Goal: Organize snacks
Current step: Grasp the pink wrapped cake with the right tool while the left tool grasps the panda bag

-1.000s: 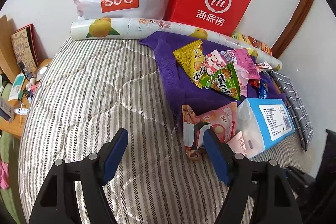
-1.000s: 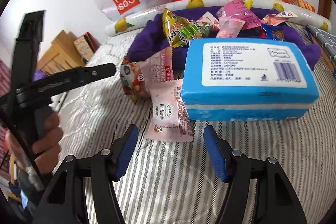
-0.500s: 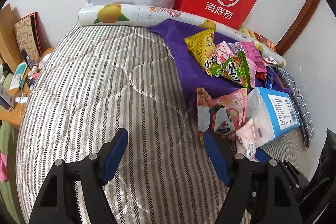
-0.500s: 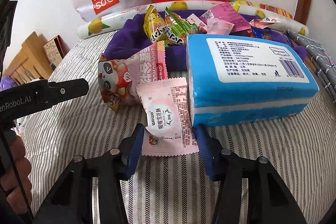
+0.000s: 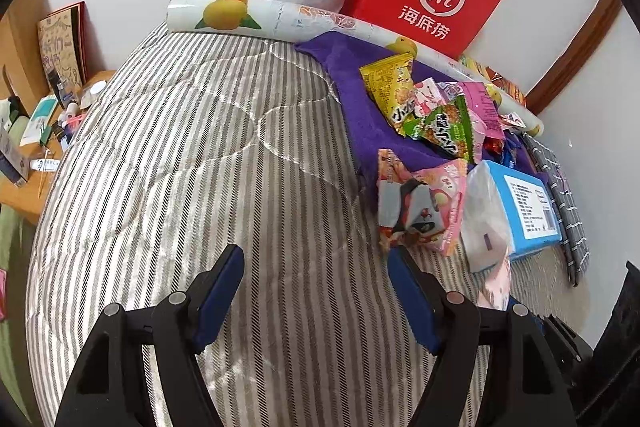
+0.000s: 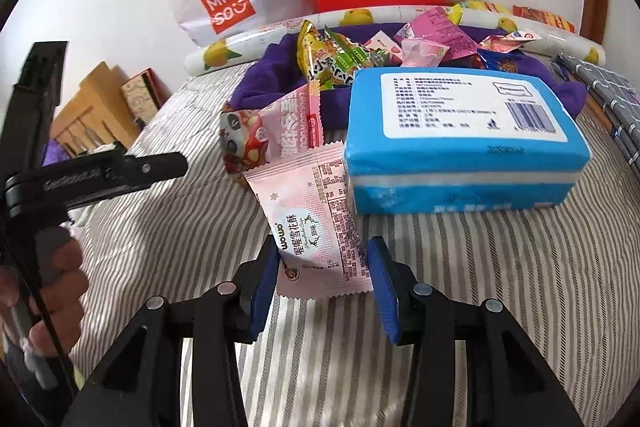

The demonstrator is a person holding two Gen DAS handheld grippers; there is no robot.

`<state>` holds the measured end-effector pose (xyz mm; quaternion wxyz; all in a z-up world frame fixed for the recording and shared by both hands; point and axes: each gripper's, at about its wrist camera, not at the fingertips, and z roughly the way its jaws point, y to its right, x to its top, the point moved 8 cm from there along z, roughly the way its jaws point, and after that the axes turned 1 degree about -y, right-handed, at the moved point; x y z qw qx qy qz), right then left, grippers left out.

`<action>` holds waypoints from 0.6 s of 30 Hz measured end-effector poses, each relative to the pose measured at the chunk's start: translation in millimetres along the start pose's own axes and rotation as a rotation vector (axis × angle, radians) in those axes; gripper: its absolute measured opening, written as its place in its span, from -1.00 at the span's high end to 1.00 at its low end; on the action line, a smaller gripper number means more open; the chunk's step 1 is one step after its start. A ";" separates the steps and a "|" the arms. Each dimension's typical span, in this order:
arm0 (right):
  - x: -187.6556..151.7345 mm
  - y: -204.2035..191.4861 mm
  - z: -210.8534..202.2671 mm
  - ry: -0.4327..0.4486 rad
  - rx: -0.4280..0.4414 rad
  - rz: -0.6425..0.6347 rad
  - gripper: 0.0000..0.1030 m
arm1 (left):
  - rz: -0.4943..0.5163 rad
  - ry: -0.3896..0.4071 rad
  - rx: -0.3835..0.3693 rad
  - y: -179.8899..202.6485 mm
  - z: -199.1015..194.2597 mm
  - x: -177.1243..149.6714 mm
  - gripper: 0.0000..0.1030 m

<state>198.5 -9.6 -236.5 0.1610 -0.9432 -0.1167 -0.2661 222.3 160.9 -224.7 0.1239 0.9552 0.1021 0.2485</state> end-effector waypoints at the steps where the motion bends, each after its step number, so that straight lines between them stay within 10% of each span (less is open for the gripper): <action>1: -1.5 -0.1 -3.3 0.003 0.005 -0.010 0.14 | -0.001 -0.001 -0.008 2.8 -0.5 -0.4 -0.41; 18: -26.0 88.9 -69.3 0.022 -0.113 -0.052 0.14 | 0.051 -0.001 -0.054 67.8 29.5 11.3 -0.41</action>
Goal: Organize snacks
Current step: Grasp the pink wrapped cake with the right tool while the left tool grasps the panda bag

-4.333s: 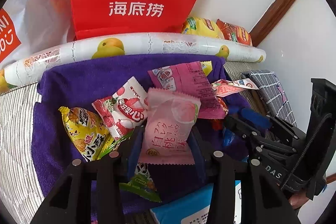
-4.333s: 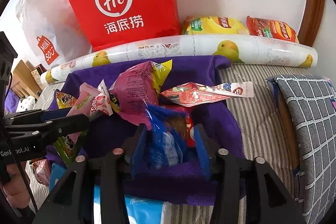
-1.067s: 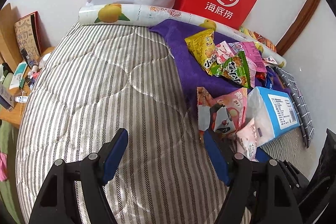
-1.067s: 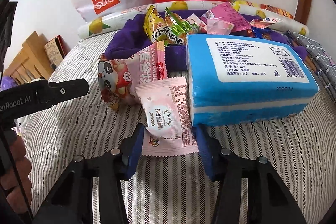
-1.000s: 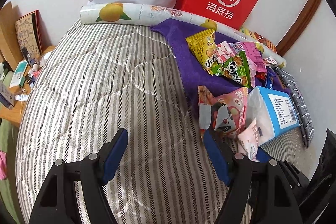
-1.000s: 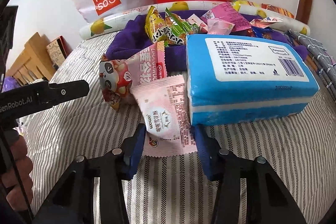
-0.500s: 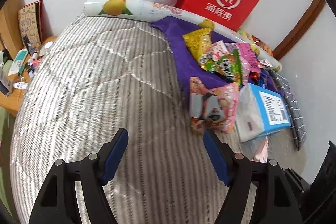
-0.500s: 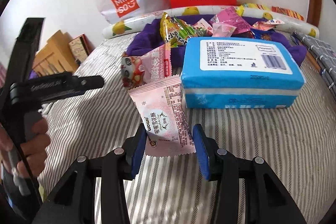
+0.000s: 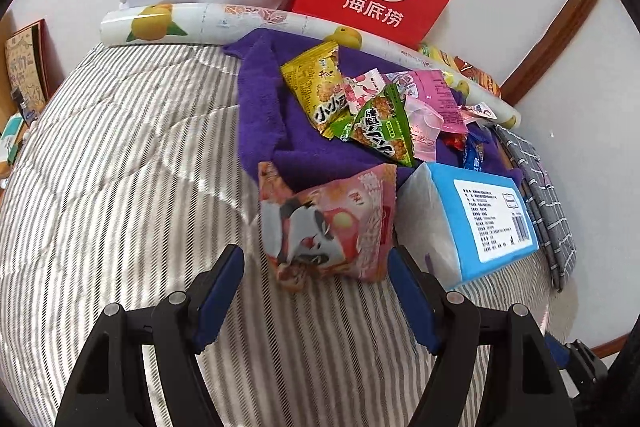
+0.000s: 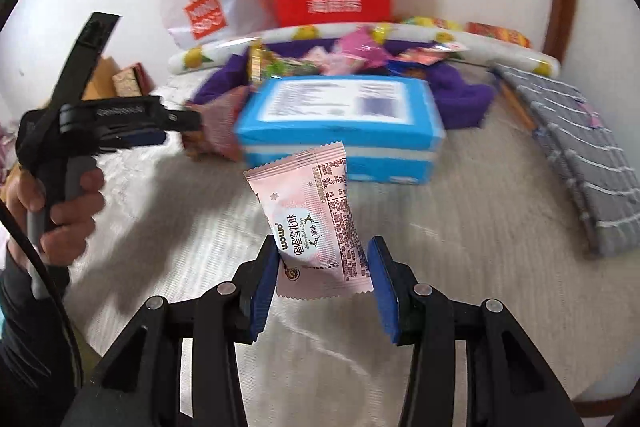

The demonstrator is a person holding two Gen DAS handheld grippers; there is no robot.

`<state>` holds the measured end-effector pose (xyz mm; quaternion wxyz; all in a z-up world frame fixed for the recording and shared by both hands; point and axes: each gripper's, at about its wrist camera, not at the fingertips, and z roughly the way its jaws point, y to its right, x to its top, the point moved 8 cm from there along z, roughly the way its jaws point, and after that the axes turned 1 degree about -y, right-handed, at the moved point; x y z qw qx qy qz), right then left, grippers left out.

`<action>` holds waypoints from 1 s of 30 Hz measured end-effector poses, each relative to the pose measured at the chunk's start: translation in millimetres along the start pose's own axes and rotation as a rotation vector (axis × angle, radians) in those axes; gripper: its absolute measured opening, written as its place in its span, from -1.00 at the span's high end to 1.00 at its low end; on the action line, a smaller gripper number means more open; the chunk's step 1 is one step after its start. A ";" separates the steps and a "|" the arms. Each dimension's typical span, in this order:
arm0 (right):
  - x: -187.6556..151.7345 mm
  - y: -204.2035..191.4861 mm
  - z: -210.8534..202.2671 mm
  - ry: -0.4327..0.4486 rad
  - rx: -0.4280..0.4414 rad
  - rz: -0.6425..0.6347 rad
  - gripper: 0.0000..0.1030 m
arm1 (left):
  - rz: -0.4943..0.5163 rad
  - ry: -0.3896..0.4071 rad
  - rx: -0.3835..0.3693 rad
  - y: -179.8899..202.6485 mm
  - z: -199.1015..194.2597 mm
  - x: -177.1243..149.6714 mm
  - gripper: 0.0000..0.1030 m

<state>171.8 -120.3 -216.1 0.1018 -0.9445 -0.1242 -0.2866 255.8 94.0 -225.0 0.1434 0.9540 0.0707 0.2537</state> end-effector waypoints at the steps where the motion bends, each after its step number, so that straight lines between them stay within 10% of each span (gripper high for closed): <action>1: -1.4 8.1 1.2 -0.005 -0.013 0.006 0.14 | 0.003 -0.001 0.006 1.2 2.3 0.7 -0.41; 30: 7.5 24.0 47.0 -0.024 0.019 -0.023 0.17 | 0.036 0.006 0.001 7.0 6.0 2.5 -0.02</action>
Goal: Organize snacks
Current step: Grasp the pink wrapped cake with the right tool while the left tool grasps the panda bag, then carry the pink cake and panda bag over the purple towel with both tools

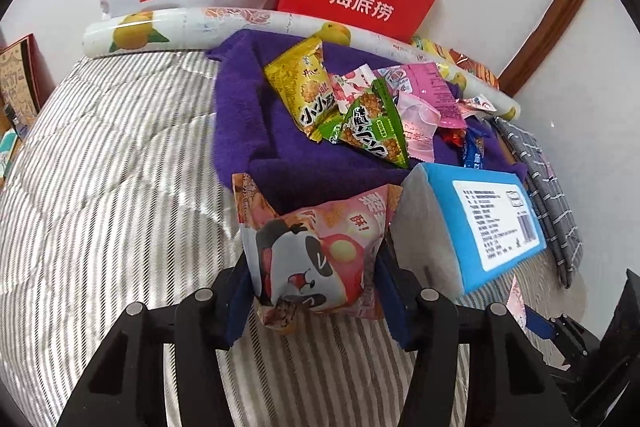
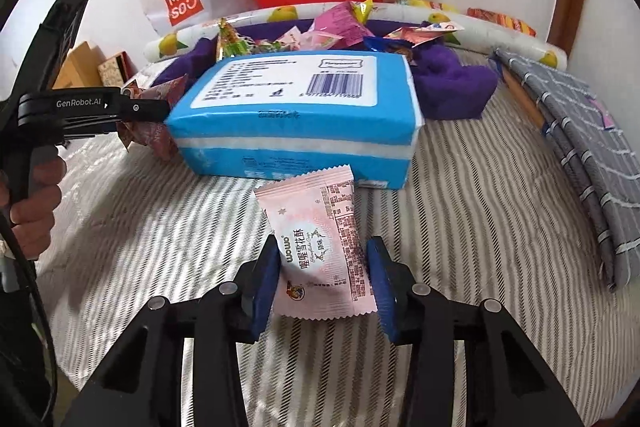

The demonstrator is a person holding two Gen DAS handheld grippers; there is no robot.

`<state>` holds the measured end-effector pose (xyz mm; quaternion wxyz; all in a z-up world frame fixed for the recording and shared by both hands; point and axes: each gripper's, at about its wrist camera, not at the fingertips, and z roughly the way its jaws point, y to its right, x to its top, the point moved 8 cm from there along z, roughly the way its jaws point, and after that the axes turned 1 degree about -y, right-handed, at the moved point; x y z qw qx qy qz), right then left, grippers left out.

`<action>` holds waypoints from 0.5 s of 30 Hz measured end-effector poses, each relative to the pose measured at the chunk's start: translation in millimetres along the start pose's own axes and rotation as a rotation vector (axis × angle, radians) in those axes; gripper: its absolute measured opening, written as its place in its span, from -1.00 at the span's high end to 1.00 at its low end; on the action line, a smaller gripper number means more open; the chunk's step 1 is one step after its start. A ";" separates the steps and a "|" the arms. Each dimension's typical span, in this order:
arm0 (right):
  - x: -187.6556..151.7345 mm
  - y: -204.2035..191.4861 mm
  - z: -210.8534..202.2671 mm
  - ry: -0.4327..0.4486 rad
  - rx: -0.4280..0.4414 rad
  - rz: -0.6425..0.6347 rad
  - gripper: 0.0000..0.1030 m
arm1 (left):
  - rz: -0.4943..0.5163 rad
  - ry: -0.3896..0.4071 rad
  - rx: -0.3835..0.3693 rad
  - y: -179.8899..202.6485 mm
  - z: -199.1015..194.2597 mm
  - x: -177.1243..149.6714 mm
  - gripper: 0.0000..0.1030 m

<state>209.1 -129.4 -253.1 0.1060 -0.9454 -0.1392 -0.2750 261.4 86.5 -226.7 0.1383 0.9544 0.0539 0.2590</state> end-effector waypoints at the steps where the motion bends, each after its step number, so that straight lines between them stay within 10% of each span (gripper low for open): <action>1: -0.4 -0.6 -3.7 0.004 0.010 0.004 0.17 | -0.002 0.003 -0.001 -1.0 -4.5 -1.2 -0.02; 15: 49.5 0.9 -77.0 0.153 0.022 -0.016 0.17 | 0.080 0.034 -0.137 67.7 -62.5 -7.1 -0.03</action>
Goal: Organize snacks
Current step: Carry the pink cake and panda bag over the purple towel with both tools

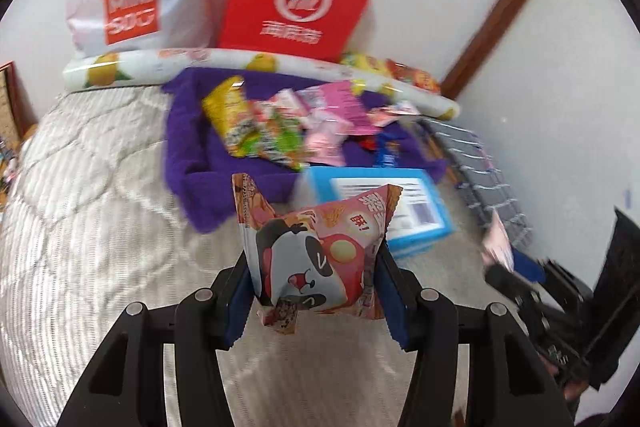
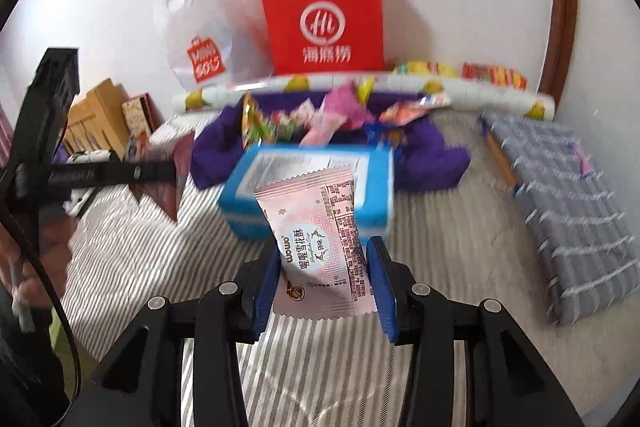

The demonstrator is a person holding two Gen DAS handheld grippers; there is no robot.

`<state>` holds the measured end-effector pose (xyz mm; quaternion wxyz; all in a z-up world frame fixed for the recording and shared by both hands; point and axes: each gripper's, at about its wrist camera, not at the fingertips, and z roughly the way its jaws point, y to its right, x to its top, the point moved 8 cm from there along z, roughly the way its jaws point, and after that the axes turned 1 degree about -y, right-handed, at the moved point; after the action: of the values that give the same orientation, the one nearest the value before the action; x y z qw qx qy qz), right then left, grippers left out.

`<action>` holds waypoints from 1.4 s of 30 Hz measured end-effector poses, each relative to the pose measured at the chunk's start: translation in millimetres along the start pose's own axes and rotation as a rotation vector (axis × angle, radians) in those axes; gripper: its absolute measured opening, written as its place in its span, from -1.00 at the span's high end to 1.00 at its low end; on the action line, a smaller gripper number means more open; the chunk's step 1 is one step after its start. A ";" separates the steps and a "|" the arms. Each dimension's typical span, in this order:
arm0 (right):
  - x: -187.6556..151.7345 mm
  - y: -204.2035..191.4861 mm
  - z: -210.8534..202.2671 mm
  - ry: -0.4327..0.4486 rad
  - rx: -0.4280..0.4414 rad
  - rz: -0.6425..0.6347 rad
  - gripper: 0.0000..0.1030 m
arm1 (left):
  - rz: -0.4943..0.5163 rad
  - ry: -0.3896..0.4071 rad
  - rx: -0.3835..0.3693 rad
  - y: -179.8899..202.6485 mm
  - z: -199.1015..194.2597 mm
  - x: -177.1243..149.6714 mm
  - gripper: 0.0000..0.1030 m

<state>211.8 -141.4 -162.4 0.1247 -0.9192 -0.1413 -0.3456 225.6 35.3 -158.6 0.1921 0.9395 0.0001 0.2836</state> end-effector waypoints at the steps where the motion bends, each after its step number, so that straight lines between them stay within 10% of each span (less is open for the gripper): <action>1: 7.1 1.9 -2.1 0.009 -0.006 0.001 0.17 | 0.008 -0.002 -0.014 7.8 0.0 0.7 -0.03; 22: 106.9 17.8 64.3 0.010 0.008 0.015 0.16 | 0.035 0.029 0.097 0.8 36.5 106.4 -0.03; 42: 117.4 23.0 158.7 -0.113 0.022 0.035 0.15 | -0.021 -0.062 0.127 -33.6 120.1 146.4 -0.03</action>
<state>399.7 -90.5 -202.5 0.1324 -0.9382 -0.1359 -0.2893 416.1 39.1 -184.7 0.1348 0.9582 0.0218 0.2515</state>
